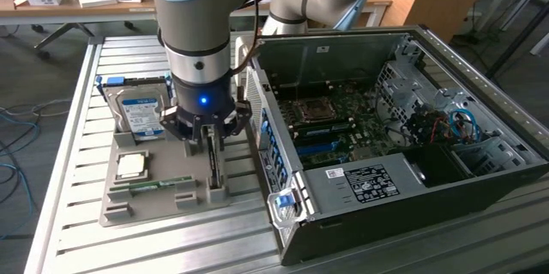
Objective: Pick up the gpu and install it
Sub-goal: 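Pick up the gpu and move the gpu toward the slot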
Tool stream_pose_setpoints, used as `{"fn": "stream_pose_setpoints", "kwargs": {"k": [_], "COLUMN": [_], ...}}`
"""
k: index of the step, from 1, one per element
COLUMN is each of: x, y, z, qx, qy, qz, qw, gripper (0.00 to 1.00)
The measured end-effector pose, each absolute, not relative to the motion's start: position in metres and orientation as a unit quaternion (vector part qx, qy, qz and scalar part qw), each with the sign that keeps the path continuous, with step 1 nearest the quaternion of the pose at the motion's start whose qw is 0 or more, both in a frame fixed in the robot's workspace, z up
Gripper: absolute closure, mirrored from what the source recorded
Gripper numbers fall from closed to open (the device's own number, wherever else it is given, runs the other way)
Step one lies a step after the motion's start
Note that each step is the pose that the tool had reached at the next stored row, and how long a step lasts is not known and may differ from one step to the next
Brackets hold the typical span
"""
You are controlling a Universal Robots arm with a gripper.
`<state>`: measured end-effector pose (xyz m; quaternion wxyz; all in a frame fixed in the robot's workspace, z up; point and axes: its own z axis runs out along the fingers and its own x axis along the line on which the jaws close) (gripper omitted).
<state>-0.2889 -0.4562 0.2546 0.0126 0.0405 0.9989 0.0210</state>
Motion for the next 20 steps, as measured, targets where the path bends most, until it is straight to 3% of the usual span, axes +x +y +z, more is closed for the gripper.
{"fn": "stream_pose_setpoints", "kwargs": {"k": [20], "x": [-0.289], "y": [-0.446], "z": [0.237], "qx": [0.041], "qy": [0.999], "qz": [0.021], "qw": [0.013], "gripper": [0.59]}}
